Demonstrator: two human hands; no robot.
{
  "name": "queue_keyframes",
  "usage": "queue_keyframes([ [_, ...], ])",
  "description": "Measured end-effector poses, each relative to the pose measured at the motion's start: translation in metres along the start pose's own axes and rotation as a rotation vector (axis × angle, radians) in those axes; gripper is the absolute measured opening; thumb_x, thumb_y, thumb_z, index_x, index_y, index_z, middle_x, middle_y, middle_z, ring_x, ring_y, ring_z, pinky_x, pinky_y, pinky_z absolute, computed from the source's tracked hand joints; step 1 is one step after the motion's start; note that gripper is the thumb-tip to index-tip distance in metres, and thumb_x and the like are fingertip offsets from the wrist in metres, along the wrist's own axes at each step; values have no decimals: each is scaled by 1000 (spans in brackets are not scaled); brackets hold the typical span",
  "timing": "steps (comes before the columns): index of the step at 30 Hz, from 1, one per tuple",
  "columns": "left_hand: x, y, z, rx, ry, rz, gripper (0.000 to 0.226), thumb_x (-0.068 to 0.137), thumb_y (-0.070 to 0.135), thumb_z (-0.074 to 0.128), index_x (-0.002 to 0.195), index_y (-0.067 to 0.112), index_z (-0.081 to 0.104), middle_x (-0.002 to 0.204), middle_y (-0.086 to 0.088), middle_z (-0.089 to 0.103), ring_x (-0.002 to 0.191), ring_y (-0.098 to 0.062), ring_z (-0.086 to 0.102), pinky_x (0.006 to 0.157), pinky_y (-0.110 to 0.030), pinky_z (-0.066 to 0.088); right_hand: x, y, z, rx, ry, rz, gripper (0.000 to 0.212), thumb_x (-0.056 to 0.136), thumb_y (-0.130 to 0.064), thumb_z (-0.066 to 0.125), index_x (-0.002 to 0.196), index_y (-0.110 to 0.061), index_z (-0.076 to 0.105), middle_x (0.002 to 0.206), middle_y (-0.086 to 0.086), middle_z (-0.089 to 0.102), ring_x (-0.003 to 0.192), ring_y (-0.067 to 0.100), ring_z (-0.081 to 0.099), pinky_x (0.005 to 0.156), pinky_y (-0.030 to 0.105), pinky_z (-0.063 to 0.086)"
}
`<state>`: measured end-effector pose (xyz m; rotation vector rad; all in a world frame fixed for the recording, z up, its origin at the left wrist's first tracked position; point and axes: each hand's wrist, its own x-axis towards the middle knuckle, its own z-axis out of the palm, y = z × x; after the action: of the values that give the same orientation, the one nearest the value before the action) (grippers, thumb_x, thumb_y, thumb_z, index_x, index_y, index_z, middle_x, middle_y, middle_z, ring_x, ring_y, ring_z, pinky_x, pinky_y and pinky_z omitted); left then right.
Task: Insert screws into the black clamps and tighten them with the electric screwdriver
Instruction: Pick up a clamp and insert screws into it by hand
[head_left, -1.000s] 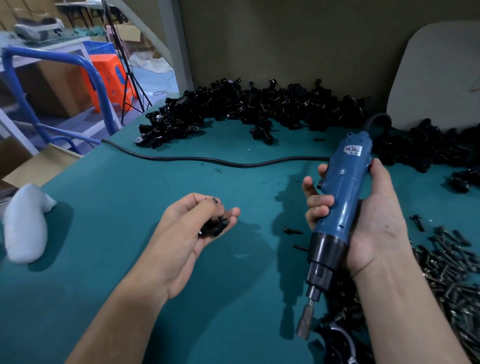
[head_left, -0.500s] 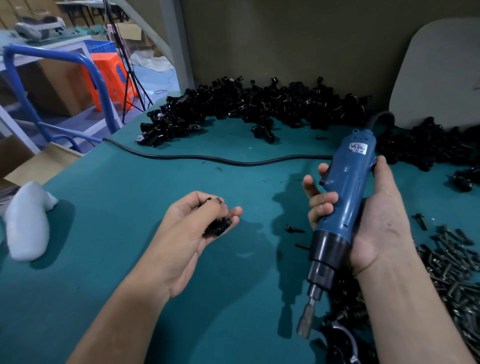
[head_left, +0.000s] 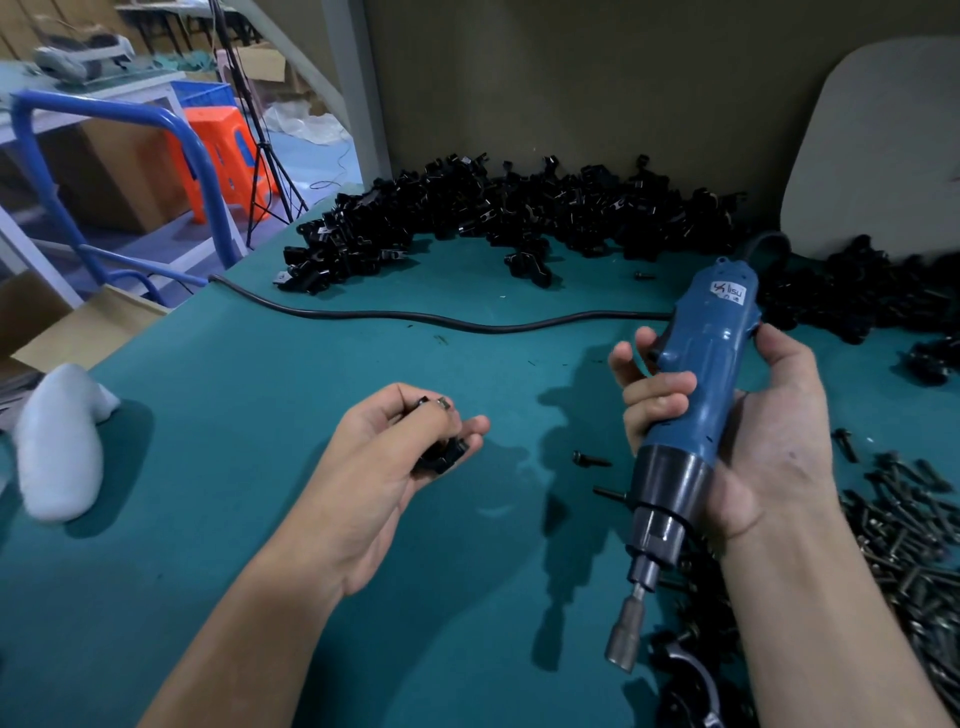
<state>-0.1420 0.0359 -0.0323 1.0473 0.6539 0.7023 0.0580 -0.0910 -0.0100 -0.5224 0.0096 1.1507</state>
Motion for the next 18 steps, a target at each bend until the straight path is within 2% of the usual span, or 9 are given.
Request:
queue_keyframes([
  [4,0,0,0,6,-1,-2,10,77,11,71,81,7,62,84,-6,64,104,-29,76,88,-30,61,0,0,2,12,20,17,60,89,-62,54,101,-3,59,95,11,58,46,9,48,38,22,44],
  [8,0,1,0,5,-2,-3,11,77,10,71,81,6,62,84,-7,63,104,-29,76,86,-28,61,0,-1,2,-15,34,11,60,88,-63,57,101,-5,58,96,11,58,44,8,46,37,22,43],
  [15,-1,2,1,1,1,-9,9,78,9,71,80,7,63,83,-7,65,104,-29,76,88,-29,61,0,2,3,-63,71,22,65,84,-68,61,100,-6,62,98,10,59,45,8,46,38,21,44],
  [18,-1,0,2,30,28,4,12,81,6,74,80,9,63,84,-6,70,106,-26,76,92,-30,61,1,3,6,-47,93,2,72,77,-73,67,104,-6,58,91,10,56,53,11,50,40,22,48],
])
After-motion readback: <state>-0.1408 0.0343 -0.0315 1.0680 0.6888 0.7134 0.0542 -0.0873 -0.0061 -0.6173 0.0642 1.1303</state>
